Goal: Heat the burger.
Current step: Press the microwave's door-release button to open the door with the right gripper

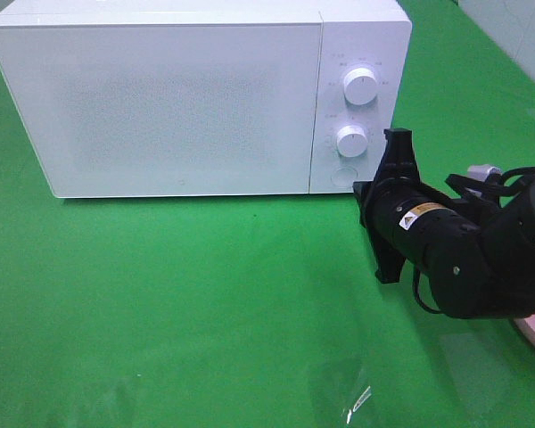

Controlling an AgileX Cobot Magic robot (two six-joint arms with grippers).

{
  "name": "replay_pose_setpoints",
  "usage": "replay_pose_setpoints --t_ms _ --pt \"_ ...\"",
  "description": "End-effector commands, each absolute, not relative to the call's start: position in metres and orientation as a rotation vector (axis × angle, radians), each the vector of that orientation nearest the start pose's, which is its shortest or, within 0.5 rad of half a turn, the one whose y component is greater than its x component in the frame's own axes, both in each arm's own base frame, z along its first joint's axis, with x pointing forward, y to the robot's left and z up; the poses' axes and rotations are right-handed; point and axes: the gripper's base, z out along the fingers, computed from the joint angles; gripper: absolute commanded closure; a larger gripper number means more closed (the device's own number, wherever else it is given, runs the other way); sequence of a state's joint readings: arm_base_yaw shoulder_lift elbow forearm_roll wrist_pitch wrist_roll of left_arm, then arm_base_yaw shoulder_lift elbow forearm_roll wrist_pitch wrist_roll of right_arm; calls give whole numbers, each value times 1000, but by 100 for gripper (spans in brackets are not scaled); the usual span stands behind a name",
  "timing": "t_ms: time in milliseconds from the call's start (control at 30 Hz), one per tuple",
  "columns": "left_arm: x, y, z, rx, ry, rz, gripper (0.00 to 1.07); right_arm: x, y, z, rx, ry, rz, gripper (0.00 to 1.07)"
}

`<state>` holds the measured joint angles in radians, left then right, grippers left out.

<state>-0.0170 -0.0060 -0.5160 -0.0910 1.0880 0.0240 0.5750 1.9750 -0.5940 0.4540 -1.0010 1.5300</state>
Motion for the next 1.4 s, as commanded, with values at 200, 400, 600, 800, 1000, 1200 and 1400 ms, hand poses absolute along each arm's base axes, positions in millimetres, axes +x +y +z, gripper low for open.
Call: replay_pose_setpoints --t_ms 200,400,600,800,1000,1200,1400 --pt "-12 -7 281 56 2009 -108 8 306 143 100 1406 1546 1224 107" --pt "-11 -7 281 56 2015 -108 8 315 147 93 1416 1557 1232 107" --pt "-11 -7 281 56 2015 -108 8 326 153 82 1436 1547 1232 107" --pt "-11 -7 281 56 2015 -108 8 335 151 75 1443 1527 1220 107" --pt "-11 -7 281 56 2015 -108 8 343 143 80 1399 1496 1185 107" --pt "-11 -7 281 56 2015 -108 8 347 141 84 1381 1455 1206 107" --pt "-11 -7 281 56 2015 -108 8 349 140 96 1295 1341 1283 107"
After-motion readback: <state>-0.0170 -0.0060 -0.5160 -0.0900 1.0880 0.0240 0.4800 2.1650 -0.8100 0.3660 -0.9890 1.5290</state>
